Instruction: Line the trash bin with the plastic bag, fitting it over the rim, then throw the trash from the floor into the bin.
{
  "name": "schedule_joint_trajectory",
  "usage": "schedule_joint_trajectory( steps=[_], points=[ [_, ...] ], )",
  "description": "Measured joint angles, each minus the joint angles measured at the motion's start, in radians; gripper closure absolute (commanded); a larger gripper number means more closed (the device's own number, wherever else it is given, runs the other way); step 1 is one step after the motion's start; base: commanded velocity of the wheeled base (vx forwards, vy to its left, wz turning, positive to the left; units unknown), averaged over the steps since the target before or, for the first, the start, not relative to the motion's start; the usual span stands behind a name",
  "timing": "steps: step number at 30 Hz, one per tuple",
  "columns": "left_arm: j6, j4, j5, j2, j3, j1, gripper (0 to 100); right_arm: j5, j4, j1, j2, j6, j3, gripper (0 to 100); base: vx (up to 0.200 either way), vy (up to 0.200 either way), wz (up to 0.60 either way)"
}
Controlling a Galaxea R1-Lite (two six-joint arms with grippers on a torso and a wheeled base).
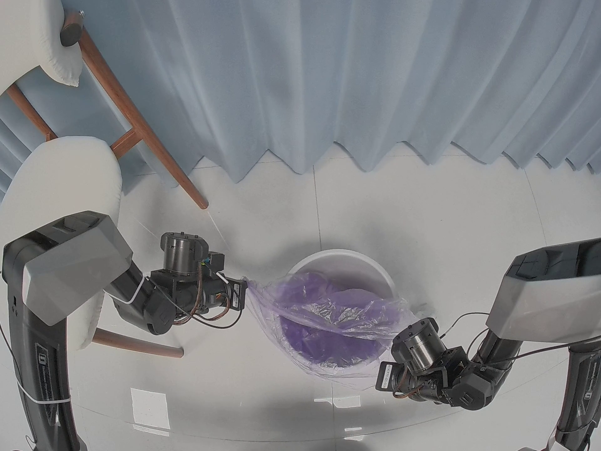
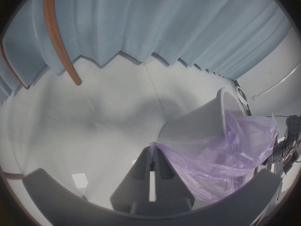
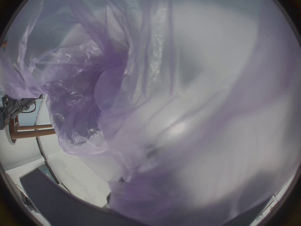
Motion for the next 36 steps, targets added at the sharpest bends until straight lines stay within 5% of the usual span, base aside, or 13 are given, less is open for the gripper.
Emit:
schedule_joint_trajectory(
  steps=[3,4,14,25,36],
  points=[
    [-0.006,-0.014,0.003,0.007,-0.016,-0.009,100,-0.003,-0.003,-0.007,0.012,-0.001,-0.009,100,0.0,0.0,0.0],
    [-0.01,-0.033,0.004,0.01,-0.019,-0.012,100,-0.004,-0.003,-0.009,0.015,-0.002,-0.01,0,0.0,0.0,0.0],
    [-0.071,-0.113,0.003,0.002,0.004,-0.048,100,0.004,-0.004,-0.005,-0.047,-0.008,0.063,0,0.0,0.0,0.0],
    [-0.088,-0.115,0.003,-0.068,0.077,-0.07,100,0.109,0.001,0.024,-0.357,-0.054,0.213,0,0.0,0.0,0.0],
    [-0.096,-0.115,0.008,-0.113,0.095,-0.068,100,0.122,-0.001,0.013,-0.368,-0.121,0.059,0,0.0,0.0,0.0]
  ],
)
